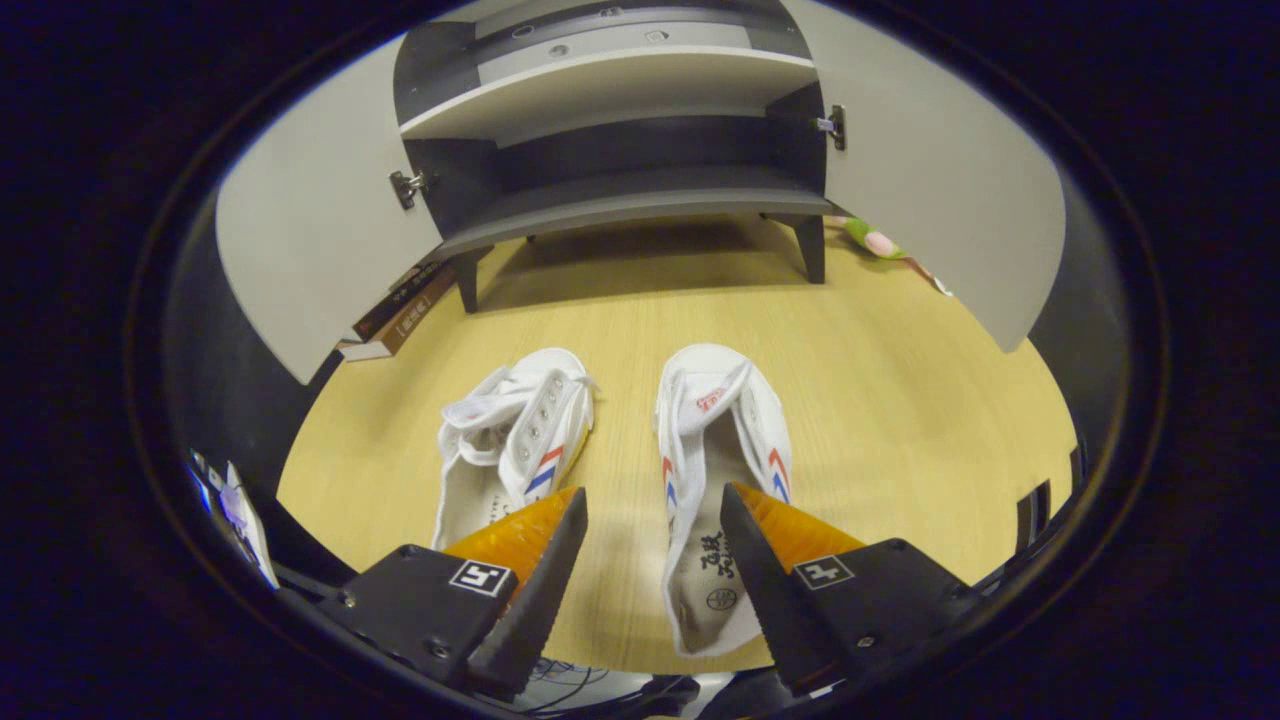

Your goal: Grab one shoe with the right hand and put it into the shoe cabinet, grab the other shoe with the left hand and put it into the shoe cabinet; then close the right door with the right hand and the left door with the left hand.

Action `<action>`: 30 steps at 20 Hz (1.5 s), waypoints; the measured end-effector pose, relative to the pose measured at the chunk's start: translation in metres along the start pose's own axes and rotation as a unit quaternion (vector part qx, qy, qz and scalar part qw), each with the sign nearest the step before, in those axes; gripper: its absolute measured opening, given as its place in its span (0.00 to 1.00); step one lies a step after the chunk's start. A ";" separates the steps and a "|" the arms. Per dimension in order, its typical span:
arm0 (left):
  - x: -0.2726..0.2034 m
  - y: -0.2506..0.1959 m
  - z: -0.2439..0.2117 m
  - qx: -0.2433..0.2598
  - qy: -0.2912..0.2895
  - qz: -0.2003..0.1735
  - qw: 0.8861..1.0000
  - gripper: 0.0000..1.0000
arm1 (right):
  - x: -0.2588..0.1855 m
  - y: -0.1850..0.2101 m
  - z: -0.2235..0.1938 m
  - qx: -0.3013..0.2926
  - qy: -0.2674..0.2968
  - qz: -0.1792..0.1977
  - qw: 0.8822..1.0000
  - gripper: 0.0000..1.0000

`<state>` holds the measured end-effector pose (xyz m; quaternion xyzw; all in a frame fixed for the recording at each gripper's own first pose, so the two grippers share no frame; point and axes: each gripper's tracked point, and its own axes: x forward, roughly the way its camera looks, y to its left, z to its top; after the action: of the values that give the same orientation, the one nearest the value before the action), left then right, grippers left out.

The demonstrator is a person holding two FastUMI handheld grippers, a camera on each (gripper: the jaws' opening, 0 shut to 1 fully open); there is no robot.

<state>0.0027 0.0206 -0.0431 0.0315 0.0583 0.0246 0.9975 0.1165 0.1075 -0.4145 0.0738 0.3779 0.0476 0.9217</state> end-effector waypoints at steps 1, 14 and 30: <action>0.002 -0.001 -0.001 -0.001 0.002 -0.002 1.000 0.96 | 0.009 0.001 0.003 -0.005 -0.002 -0.003 1.000 0.87; 0.023 -0.008 -0.007 -0.006 0.014 0.000 1.000 0.96 | 0.044 -0.013 0.019 -0.002 -0.024 -0.001 1.000 0.14; 0.012 -0.015 -0.008 -0.013 0.000 -0.028 1.000 0.97 | -0.081 -0.004 0.140 -0.048 -0.126 0.013 0.991 0.08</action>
<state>0.0147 0.0065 -0.0532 0.0166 0.0592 -0.0024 0.9981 0.1576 0.0783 -0.2611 0.0404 0.2547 0.0682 0.9638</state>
